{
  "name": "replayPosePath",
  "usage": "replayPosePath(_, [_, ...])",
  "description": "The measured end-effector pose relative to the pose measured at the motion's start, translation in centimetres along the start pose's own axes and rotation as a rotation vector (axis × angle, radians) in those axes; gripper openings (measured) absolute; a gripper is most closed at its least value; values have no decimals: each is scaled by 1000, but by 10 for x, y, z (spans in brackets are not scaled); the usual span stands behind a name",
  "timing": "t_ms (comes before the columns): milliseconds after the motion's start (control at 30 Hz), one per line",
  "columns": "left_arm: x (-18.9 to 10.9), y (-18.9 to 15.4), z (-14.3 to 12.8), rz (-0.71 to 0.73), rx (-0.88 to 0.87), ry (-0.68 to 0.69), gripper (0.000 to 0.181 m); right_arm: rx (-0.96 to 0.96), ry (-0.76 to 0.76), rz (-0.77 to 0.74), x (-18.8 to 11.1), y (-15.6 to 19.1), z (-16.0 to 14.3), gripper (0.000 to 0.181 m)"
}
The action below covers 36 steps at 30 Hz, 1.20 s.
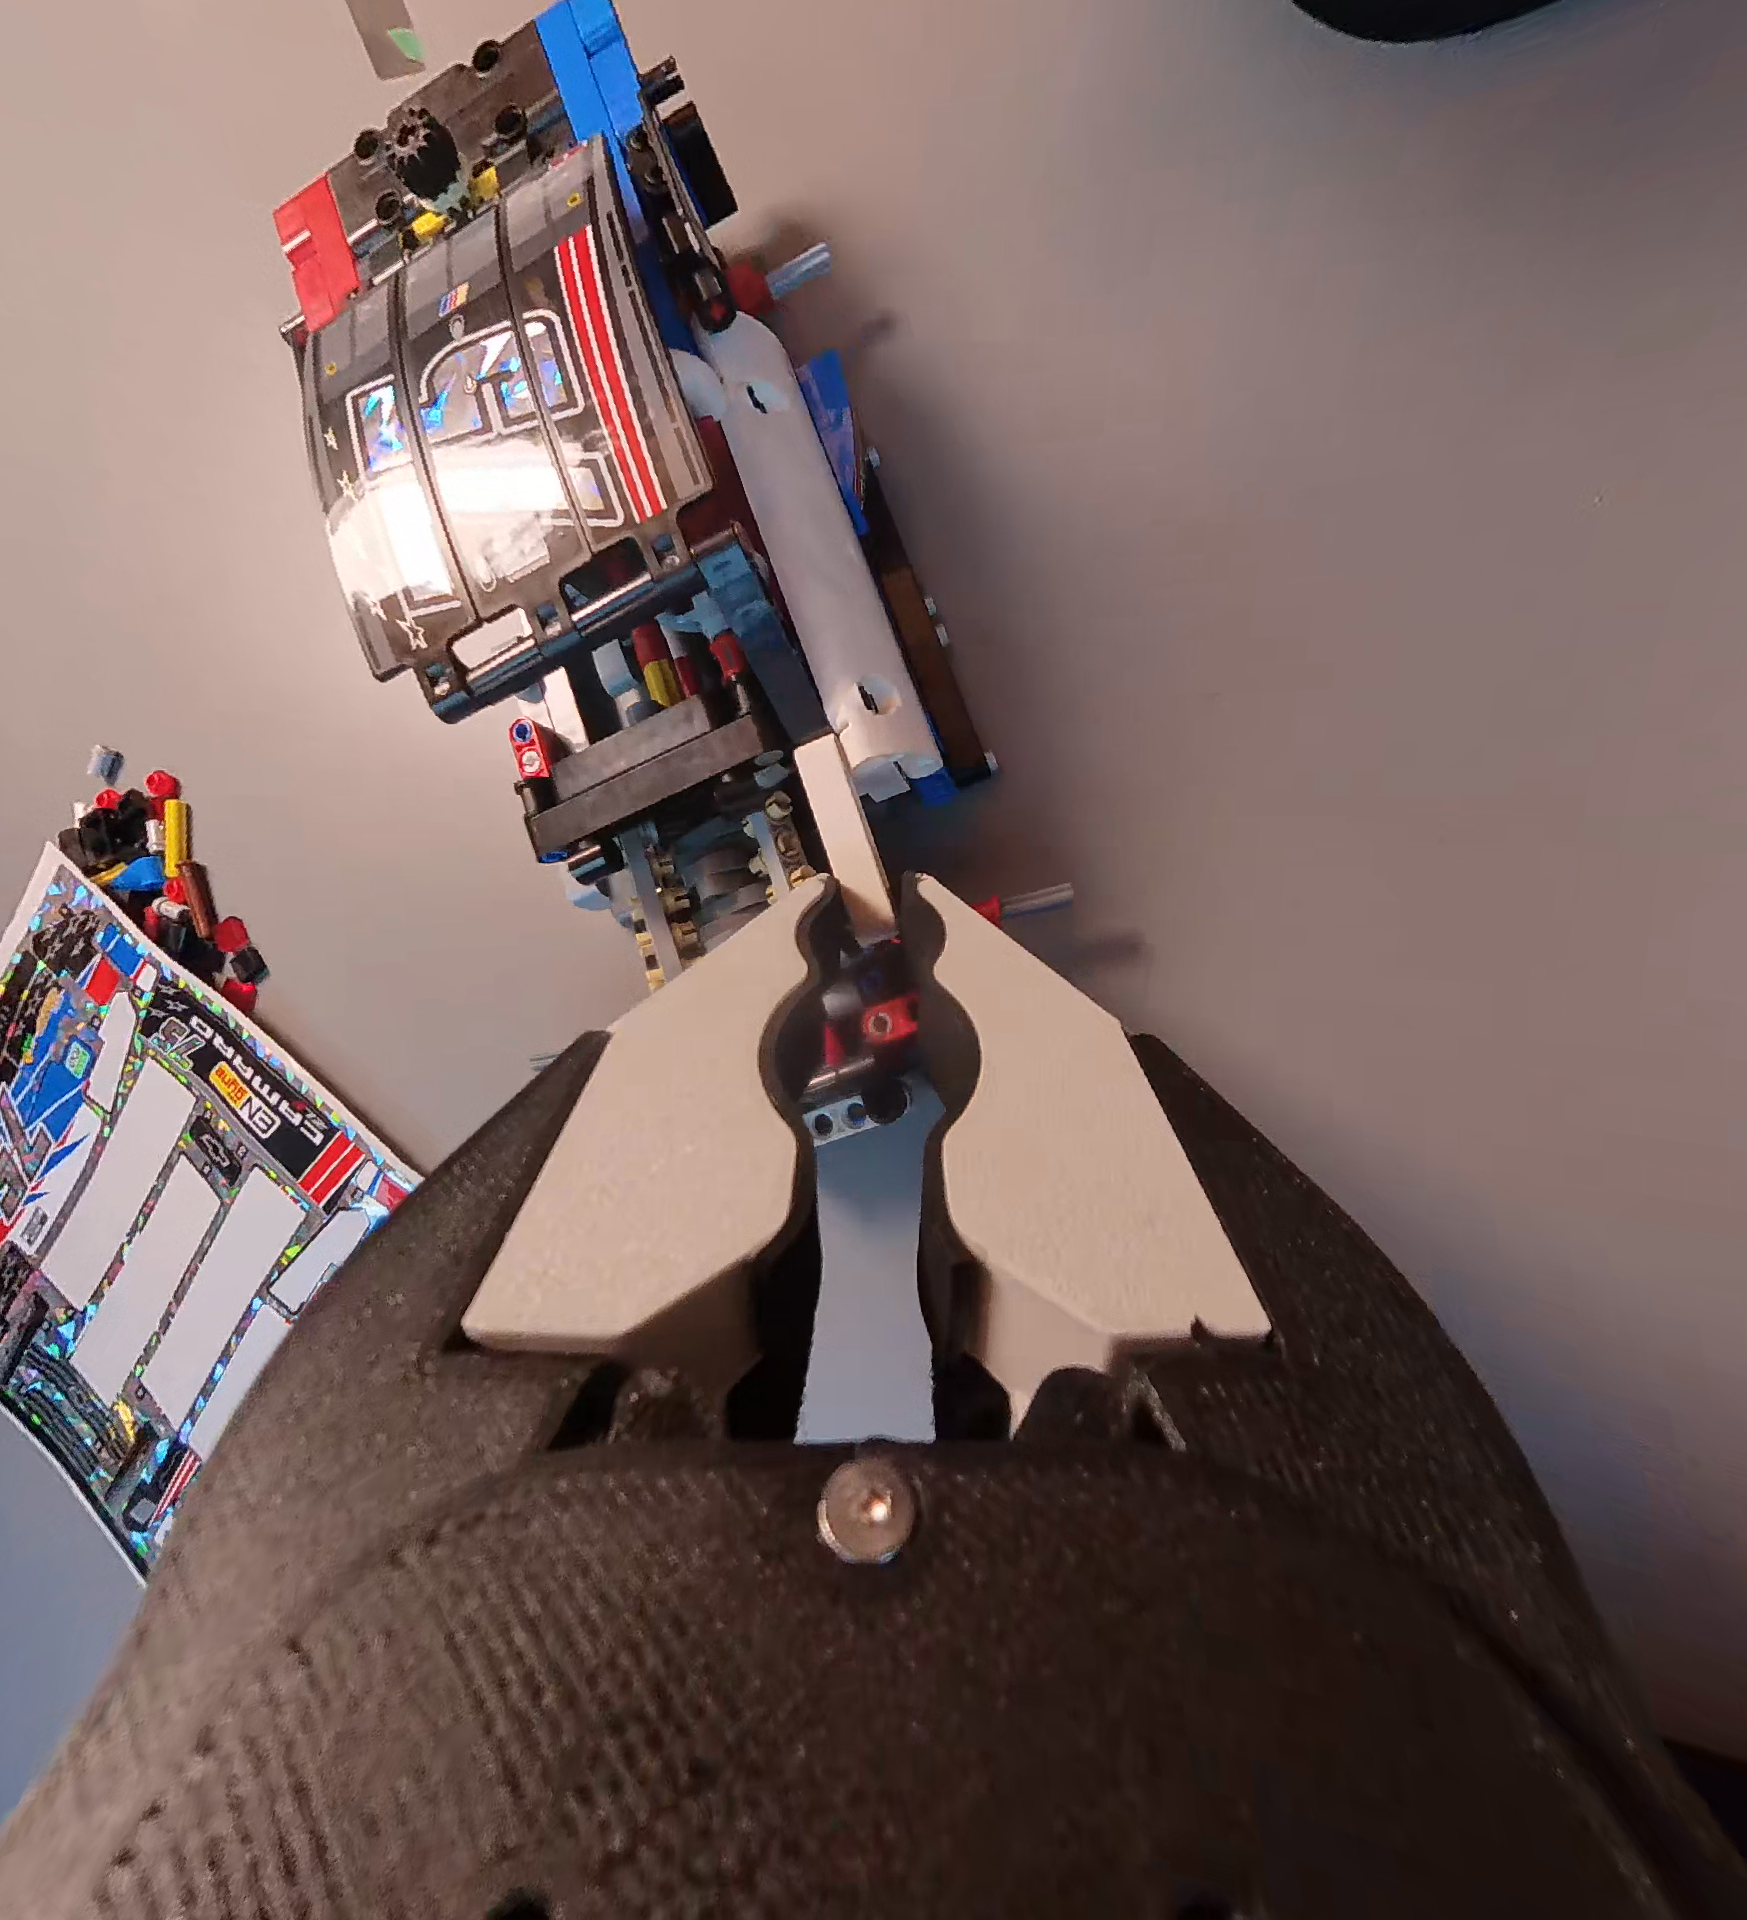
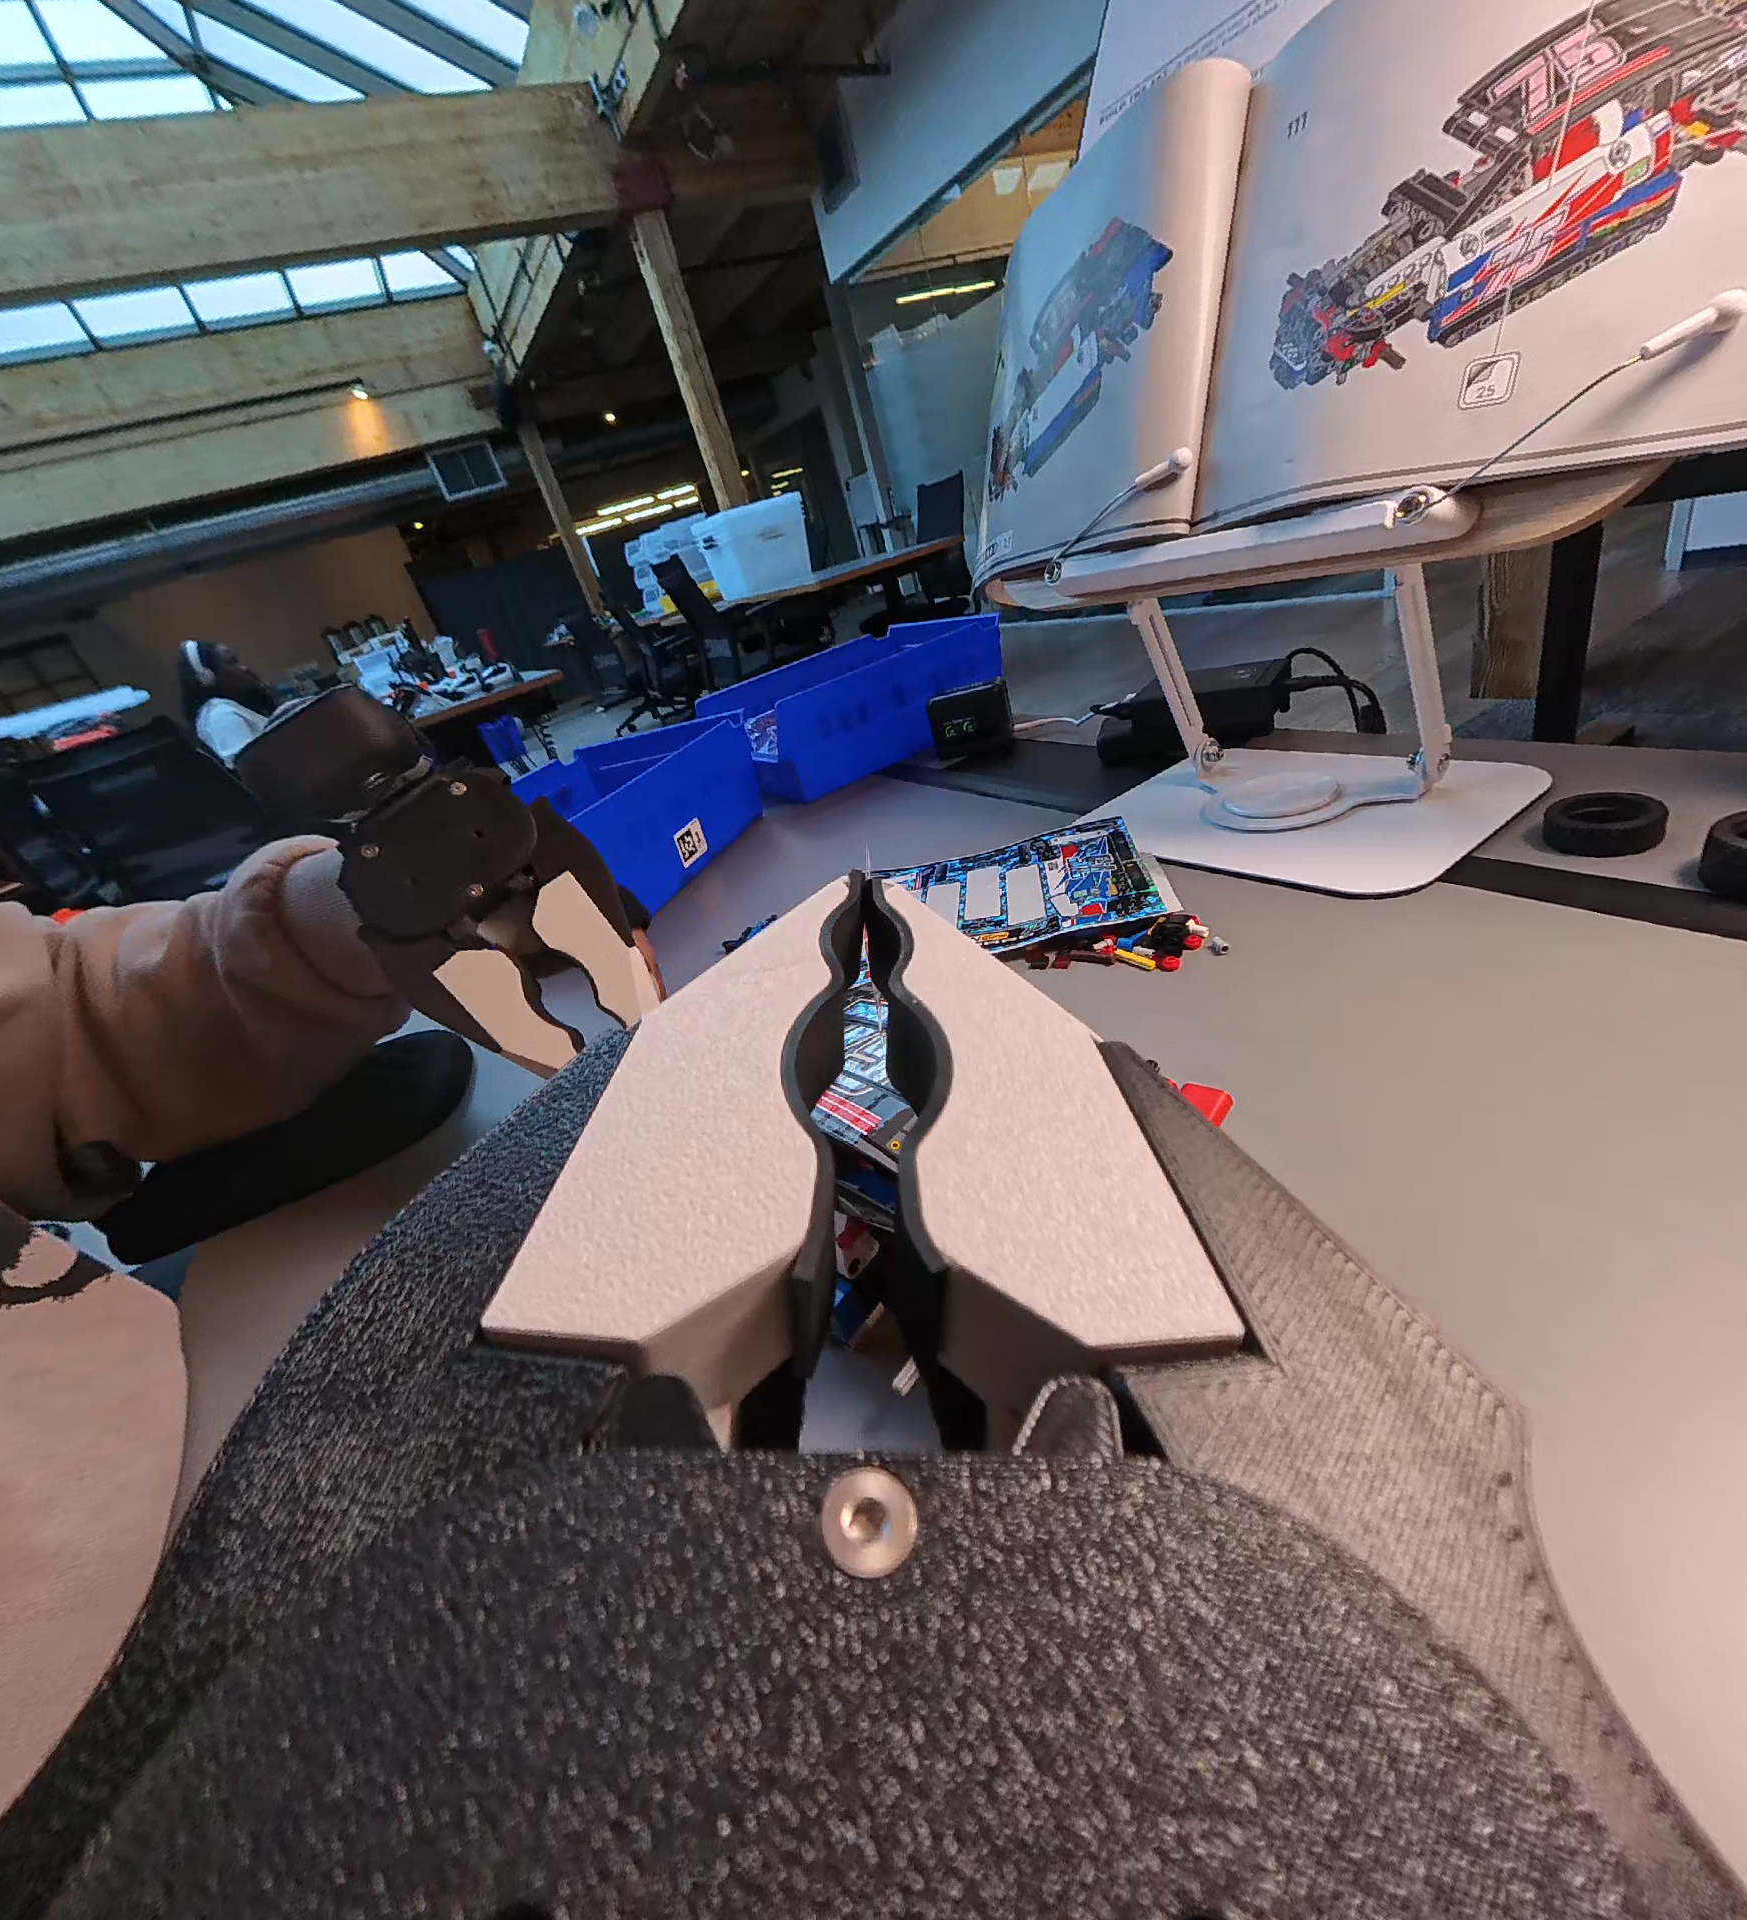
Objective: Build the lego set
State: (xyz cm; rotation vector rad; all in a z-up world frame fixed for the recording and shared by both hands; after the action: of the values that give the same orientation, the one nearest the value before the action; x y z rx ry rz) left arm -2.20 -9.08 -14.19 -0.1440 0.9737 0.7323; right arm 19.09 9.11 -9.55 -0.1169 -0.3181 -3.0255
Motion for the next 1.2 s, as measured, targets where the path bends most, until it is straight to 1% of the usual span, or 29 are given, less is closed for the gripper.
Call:
replayPosePath(33, [1, -1, -1, -3, 5, -9, 9, 1, -1, 1, 0, 0, 0, 0])
replayPosePath(133, [1, -1, -4, 2, 11, -33, 9, 5, 1, 5, -1, -1, -1, 0])
replayPosePath(200, [-2, -1, -5, -9, 44, -22, 9, 7, 6, 9, 0, -1, -2, 0])
replayPosePath(400, [-6, -2, 1, -36, 175, 117, 10, 2, 23, 20, 2, 1, -4, 0])
replayPosePath(467, [-7, -2, 5, -54, 187, 154, 10, 1, 21, 21, 2, 1, -3, 0])
replayPosePath(533, [-6, -2, 7, -78, 162, 175, 10, 1, 20, 23, 2, 2, -3, 0])
replayPosePath(567, [-5, -2, 8, -98, 136, 164, 10, 0, 20, 24, 2, 2, -3, 0])
replayPosePath(667, [-3, -1, 6, -173, 21, 70, 9, -3, 22, 29, 2, 3, -3, 0])
replayPosePath(700, [-2, -2, 3, -178, -4, 40, 9, -4, 22, 30, 2, 3, -3, 0])
replayPosePath(900, [2, -11, -11, -58, -58, -111, 8, -1, 22, 36, 2, 4, -3, 0])
replayPosePath(1067, [3, -21, -15, 63, -66, -170, 8, -1, 30, 39, 4, 5, -5, 0])
replayPosePath(1133, [2, -22, -15, 96, -64, -181, 11, 2, 31, 39, 5, 5, -5, 0])
replayPosePath(1200, [-3, -22, -15, 96, -73, -194, 18, 4, 31, 38, 5, 5, -6, 0])
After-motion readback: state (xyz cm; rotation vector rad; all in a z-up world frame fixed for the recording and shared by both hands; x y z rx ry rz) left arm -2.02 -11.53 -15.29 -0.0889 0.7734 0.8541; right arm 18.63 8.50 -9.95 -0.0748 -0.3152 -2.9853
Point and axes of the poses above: each gripper's, where its closed fingertips meet, x out along the fingers, z out of its top, y = z × x across the jaws, the point moved 9 cm from there along -x, back along the fingers, and after that the axes turned 4 degrees about -x, right-handed, at the moved point
